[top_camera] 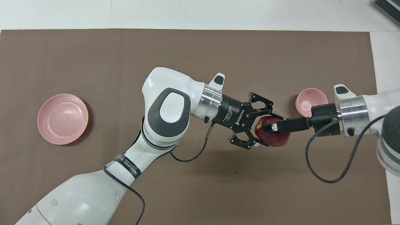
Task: Move apple from plate to bowl
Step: 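Carry the apple toward the right gripper and let the right gripper grasp it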
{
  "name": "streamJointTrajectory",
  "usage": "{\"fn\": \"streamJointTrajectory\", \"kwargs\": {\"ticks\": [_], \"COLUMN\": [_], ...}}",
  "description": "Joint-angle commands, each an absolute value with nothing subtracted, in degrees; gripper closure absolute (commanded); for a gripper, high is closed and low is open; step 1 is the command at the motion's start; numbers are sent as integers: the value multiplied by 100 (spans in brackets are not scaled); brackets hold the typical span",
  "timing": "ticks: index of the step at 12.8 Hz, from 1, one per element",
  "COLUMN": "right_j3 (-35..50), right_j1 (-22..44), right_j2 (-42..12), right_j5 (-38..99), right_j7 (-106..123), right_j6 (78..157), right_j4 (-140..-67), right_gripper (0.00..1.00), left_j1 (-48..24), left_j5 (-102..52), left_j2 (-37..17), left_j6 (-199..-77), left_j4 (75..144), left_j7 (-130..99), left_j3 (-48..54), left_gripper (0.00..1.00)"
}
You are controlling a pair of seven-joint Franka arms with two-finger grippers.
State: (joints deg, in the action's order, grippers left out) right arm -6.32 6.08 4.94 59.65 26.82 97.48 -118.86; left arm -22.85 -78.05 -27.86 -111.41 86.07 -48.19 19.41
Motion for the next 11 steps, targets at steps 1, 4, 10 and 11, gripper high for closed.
{"fn": "streamJointTrajectory", "kwargs": {"ticks": [1,4,10,11], "right_j3": [-606,-598,-598,-598], "right_j1": [527,527,554,554], "right_j2": [571,545,387,387], "right_j5": [6003,5985,5731,5704], "right_j7": [2567,2190,1890,1898], "right_j6": [9633,9589,9606,9606], "right_j4": [-12024,-11866,-11620,-11610], "right_gripper": [11,50,100,100], "left_j1": [-2285,-2303,-2382,-2391], "left_j5": [-7875,-7787,-7726,-7726], "left_j2": [-2830,-2813,-2804,-2795], "left_j6": [-11197,-11180,-11329,-11416], "left_j4": [8429,8438,8438,8438], "left_j7": [-4808,-4808,-4816,-4816], "left_j3": [1978,1978,1978,1978], "left_gripper": [100,100,100,100]}}
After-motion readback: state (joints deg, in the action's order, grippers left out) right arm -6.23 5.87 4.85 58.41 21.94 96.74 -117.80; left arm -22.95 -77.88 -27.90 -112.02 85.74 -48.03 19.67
